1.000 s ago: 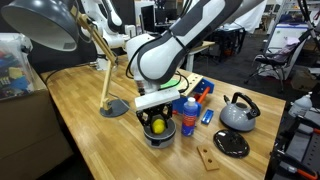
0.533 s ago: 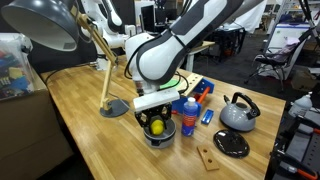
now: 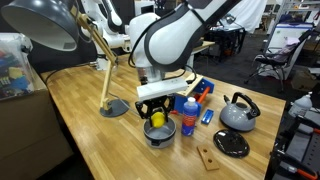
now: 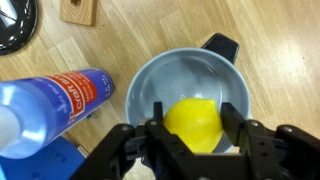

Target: Take the toy lemon and place it on table

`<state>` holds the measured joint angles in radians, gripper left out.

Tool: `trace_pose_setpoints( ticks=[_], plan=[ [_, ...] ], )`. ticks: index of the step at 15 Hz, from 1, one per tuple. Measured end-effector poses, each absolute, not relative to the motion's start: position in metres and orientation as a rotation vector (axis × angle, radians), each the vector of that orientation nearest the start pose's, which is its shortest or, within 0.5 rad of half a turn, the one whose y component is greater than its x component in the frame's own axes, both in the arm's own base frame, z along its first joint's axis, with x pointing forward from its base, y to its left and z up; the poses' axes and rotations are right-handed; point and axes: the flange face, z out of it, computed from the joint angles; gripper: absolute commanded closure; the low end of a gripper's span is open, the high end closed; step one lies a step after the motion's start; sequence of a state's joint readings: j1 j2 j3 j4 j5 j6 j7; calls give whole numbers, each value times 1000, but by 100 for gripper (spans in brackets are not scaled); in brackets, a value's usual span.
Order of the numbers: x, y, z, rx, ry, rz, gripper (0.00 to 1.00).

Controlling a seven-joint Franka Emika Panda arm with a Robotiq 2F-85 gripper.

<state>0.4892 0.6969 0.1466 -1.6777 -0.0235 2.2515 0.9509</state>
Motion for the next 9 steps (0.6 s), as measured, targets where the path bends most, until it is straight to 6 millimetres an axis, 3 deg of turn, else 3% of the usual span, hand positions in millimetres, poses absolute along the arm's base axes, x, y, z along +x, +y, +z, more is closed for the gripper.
trace_pose_setpoints(
  ticks=[6, 9],
  plan=[
    [519, 367, 269, -3061, 512, 35, 66],
    [495, 357, 306, -3041, 487, -32, 66]
  ],
)
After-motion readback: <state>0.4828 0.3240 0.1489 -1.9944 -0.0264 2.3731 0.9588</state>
